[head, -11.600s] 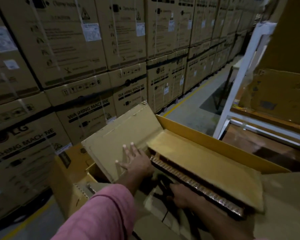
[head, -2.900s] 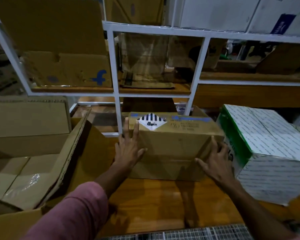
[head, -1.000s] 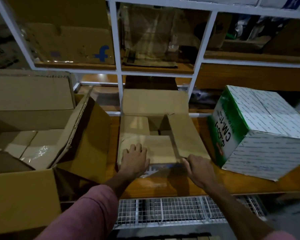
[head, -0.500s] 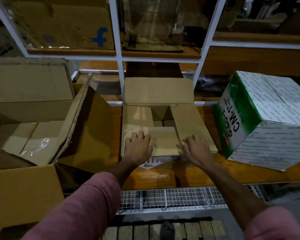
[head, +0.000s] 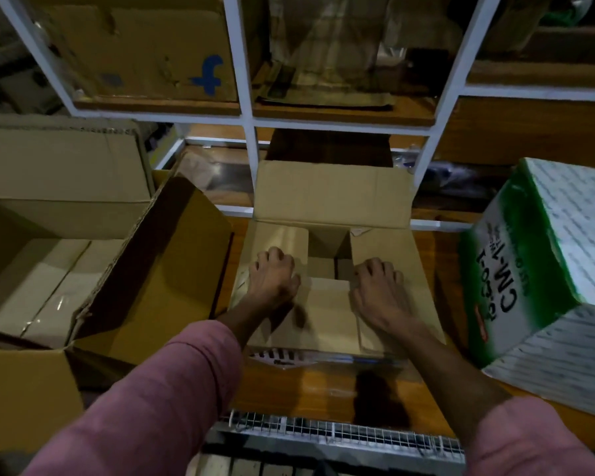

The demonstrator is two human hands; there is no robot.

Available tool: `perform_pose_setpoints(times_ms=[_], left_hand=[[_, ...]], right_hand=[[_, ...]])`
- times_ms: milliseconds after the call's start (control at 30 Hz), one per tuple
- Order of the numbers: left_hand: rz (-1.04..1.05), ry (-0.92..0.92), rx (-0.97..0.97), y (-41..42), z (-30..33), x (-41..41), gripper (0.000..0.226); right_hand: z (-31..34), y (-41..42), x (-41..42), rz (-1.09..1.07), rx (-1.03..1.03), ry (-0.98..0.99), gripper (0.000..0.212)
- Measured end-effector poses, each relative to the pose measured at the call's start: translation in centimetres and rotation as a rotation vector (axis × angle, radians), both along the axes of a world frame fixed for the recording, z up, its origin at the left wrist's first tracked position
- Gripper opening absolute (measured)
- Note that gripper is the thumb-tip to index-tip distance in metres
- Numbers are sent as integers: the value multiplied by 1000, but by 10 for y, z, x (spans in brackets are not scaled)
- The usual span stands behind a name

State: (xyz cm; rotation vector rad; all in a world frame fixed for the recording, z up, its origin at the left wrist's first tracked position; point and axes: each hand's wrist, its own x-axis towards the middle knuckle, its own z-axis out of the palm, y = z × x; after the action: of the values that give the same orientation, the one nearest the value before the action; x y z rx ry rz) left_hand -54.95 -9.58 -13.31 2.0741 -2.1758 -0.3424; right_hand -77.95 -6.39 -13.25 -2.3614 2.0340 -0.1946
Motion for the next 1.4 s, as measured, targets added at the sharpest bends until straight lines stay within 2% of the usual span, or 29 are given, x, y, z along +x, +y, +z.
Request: perform_pose_setpoints(times_ms=[333, 533, 667, 733, 800, 867, 1000, 1100, 1133, 1200, 1300, 1400], left_hand=[[243, 174, -34, -88, 0, 8, 61], [314, 482, -89, -122, 2, 21, 87], [424, 888, 4, -138, 10, 25, 92], [491, 1022, 44, -142, 12, 27, 93], [532, 1134, 38, -141, 16, 34, 107], [574, 1172, 57, -144, 3, 48, 116], [496, 1274, -56, -104, 29, 48, 82], [511, 1469, -6, -79, 27, 53, 71], [537, 1482, 25, -70, 23, 58, 66], [524, 1320, 24, -54, 16, 66, 59], [329, 773, -149, -38, 0, 74, 48], [99, 302, -101, -30, -3, 70, 51]], right_hand=[[-21, -36, 11, 1, -16, 61, 46], [-20, -35, 12, 12, -15, 71, 51], [-19, -33, 13, 14, -27, 109, 50], [-20, -33, 14, 6, -30, 110, 51], [-20, -33, 15, 0, -50, 96, 50], [-21, -33, 15, 1, -64, 86, 51], [-22, -33, 15, 8, -135, 24, 38], [-23, -30, 14, 6, -228, -74, 26], [-23, -28, 14, 6, -267, -118, 23], [-22, -23, 15, 19, -350, -221, 14], [-21, -16, 17, 41, -374, -348, 20], [-16, -9, 18, 15, -397, -340, 24]])
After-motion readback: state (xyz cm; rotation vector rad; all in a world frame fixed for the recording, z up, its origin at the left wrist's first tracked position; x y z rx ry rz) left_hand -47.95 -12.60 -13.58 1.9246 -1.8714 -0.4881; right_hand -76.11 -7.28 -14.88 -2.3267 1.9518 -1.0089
